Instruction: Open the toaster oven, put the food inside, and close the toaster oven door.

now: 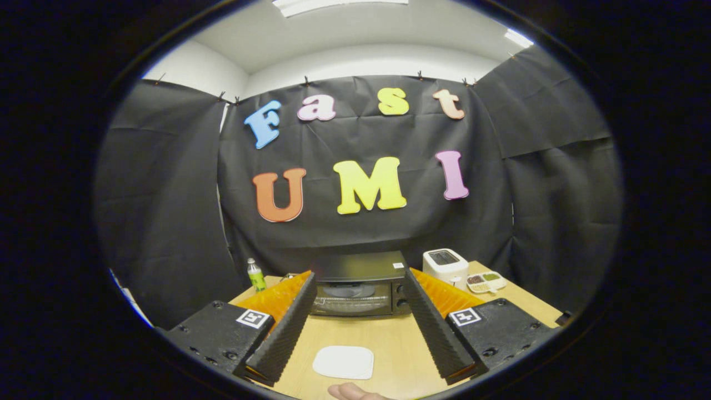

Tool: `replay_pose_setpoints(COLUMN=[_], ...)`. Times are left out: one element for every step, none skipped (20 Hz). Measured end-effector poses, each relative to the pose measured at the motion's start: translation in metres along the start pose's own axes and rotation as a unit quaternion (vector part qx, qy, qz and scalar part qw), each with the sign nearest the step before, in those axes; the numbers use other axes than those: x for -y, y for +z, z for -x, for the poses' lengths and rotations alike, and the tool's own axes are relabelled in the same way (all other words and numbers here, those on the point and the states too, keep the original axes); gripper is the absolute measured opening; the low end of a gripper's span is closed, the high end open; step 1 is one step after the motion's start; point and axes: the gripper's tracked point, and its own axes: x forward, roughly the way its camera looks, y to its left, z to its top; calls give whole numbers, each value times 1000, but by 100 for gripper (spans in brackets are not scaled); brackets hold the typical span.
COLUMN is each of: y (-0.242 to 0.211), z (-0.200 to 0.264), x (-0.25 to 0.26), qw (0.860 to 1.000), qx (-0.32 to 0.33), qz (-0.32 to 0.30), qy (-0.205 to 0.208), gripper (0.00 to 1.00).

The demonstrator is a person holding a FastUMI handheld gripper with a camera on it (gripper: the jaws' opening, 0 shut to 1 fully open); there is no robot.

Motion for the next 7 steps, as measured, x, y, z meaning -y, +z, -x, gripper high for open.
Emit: replay_pose_setpoints(y=[-2,-4,-5,-5,-4,-5,-6], z=[0,0,0,1,1,2,3], x=[2,3,4,4,5,5,6], qw=[1000,1000,1000,1000,1000,1000,1000], qx=[-4,-8,-11,-11,-10,-10,-10], qz=[-3,-4,-5,-5,-5,-1,2], qy=[-3,-4,-4,-3,-4,-2,1], gripper=[100,100,100,100,100,100,100])
